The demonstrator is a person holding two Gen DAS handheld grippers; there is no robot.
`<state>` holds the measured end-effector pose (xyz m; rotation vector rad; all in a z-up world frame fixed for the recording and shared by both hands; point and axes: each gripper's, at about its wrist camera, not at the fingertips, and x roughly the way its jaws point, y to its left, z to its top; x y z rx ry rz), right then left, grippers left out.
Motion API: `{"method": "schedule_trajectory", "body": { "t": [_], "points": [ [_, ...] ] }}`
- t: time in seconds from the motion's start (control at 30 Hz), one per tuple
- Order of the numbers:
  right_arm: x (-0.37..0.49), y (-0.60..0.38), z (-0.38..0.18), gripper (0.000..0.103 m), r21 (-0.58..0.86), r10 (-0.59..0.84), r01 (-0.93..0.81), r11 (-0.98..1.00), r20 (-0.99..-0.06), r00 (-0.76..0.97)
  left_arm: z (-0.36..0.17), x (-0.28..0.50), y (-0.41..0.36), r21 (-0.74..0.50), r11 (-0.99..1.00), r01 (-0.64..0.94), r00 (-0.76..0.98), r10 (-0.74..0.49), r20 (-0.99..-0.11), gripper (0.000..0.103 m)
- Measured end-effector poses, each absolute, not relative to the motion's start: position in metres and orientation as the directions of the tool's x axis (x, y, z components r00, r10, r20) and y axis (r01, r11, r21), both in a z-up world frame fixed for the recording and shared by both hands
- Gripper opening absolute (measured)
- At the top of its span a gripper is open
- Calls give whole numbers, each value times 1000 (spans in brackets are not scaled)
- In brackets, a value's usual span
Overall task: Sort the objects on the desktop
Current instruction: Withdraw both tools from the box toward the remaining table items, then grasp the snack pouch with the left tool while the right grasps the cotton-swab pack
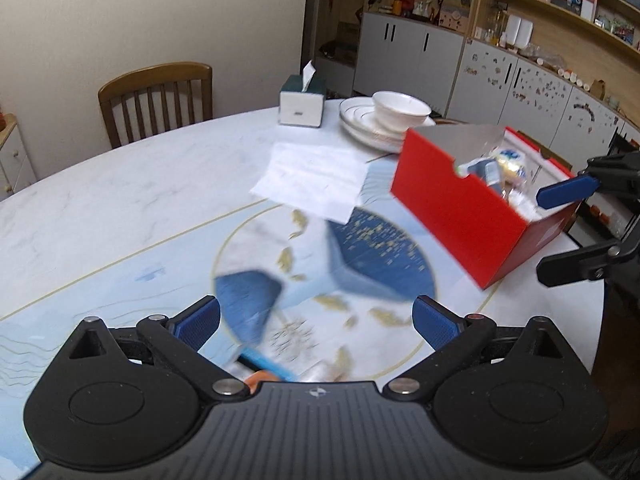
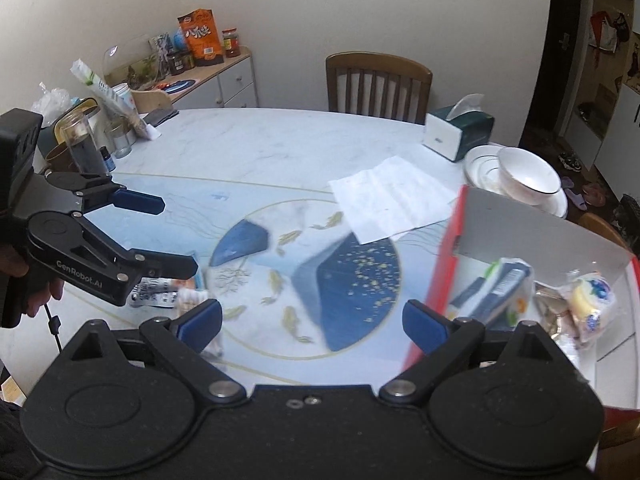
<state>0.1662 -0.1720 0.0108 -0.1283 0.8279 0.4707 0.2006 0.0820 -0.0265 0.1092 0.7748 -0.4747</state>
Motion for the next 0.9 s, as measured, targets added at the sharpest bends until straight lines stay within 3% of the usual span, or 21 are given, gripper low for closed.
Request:
{"method": "schedule_trajectory", "body": {
  "t": [0.9],
  "points": [
    [174, -65, -48, 97, 90, 366, -550, 830, -833, 416, -97, 206, 123, 28, 752, 659, 473, -385, -793, 103]
  ]
}}
